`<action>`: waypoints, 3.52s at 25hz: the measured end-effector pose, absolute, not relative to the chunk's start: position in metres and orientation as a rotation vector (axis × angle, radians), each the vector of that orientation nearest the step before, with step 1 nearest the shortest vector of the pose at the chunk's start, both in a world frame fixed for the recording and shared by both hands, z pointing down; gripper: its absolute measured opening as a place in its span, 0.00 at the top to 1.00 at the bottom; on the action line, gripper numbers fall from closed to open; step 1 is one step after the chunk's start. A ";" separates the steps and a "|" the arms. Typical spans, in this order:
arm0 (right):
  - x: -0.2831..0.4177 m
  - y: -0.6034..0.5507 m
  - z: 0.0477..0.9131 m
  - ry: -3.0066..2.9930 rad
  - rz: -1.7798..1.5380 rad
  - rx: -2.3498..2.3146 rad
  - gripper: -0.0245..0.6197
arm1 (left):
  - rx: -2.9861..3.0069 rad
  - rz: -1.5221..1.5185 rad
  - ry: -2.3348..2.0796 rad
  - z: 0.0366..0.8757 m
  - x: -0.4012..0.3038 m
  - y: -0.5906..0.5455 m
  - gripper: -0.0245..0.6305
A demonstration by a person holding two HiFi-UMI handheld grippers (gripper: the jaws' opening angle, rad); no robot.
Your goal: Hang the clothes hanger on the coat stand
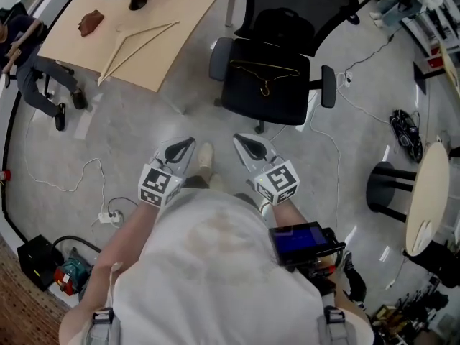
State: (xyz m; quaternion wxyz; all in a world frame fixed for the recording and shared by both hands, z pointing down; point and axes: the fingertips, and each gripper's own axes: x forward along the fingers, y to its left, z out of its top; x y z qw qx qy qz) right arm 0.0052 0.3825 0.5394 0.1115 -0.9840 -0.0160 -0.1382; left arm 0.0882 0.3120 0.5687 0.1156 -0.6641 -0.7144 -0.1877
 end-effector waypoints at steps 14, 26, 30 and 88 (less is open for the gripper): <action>0.012 0.501 0.534 -0.436 -0.536 -2.910 0.94 | -1.795 -0.549 -2.312 0.558 0.145 0.423 0.96; -0.012 0.565 0.557 -0.661 -0.510 -2.704 0.94 | -1.732 -0.585 -2.387 0.562 0.149 0.475 0.96; -0.004 0.588 0.564 -0.588 -0.530 -2.738 0.94 | -1.750 -0.607 -2.366 0.566 0.148 0.489 0.96; -0.005 0.805 1.080 1.370 -2.444 -2.678 0.89 | -2.217 -1.113 -1.556 0.703 0.049 0.574 0.96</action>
